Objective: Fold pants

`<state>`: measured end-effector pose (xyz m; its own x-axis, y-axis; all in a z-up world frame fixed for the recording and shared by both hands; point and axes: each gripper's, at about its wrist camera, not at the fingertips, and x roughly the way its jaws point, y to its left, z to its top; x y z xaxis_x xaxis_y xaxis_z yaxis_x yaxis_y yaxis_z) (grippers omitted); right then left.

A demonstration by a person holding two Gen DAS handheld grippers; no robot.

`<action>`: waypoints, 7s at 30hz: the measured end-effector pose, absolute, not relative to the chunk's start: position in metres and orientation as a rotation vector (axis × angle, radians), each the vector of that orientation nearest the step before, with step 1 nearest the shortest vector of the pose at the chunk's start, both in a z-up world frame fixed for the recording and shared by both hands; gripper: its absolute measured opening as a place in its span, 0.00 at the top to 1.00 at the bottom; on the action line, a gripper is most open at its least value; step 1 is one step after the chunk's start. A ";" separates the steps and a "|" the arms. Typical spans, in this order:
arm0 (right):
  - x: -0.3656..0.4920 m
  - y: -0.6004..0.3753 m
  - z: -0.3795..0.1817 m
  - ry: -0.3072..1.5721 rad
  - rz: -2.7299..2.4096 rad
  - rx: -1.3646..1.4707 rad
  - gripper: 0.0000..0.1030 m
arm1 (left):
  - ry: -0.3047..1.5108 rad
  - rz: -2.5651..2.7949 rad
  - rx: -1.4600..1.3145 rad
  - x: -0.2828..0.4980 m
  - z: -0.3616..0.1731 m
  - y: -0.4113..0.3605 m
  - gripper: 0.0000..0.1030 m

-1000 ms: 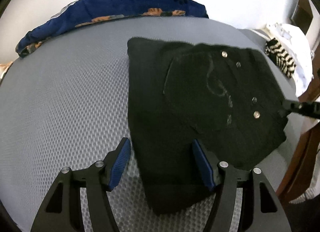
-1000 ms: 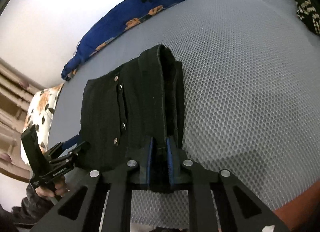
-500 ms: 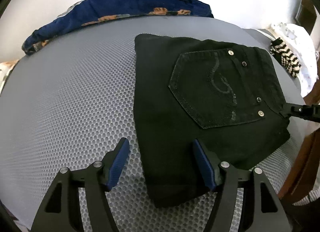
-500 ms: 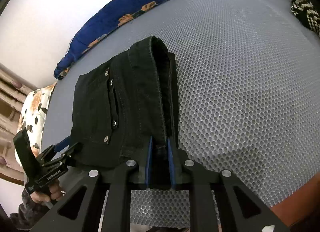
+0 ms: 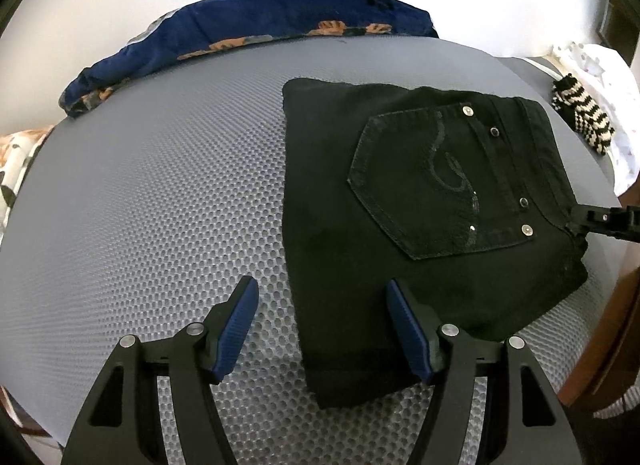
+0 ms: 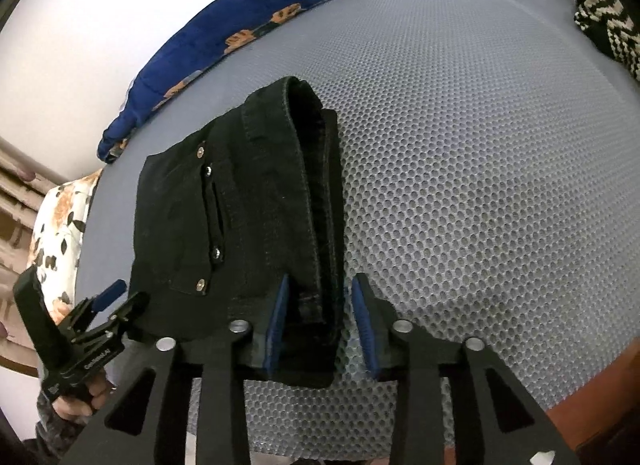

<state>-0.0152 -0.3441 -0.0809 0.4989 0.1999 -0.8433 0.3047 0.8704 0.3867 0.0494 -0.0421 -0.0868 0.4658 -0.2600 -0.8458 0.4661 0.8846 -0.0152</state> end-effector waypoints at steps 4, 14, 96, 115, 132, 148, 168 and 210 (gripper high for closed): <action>-0.014 -0.346 -0.081 1.065 -0.063 0.529 0.64 | 1.016 -0.457 0.158 0.057 -0.081 -0.030 0.34; -0.001 -0.367 -0.087 1.069 0.062 0.640 0.51 | 1.125 -0.510 -0.074 0.094 -0.082 0.000 0.34; 0.210 -0.260 -0.087 1.035 0.114 0.388 0.47 | 0.991 -0.272 0.001 0.259 -0.087 0.038 0.48; 0.087 -0.176 -0.002 0.817 0.039 0.083 0.26 | 0.829 -0.102 0.075 0.105 -0.013 0.043 0.36; 0.044 -0.142 0.008 0.769 0.035 0.063 0.20 | 0.815 -0.052 0.081 0.055 -0.013 0.043 0.35; 0.036 -0.147 0.001 0.774 0.038 0.077 0.20 | 0.823 -0.024 0.087 0.046 -0.020 0.043 0.35; 0.035 -0.135 -0.012 0.803 0.049 0.049 0.20 | 0.851 -0.050 0.096 0.049 -0.029 0.041 0.35; 0.036 -0.136 -0.019 0.825 0.047 0.060 0.20 | 0.834 -0.063 0.119 0.046 -0.028 0.036 0.35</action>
<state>0.0363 -0.1355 -0.0192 0.6778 0.0656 -0.7324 -0.0186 0.9972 0.0721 0.0459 0.0365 -0.0281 0.6704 -0.0090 -0.7419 0.1024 0.9915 0.0805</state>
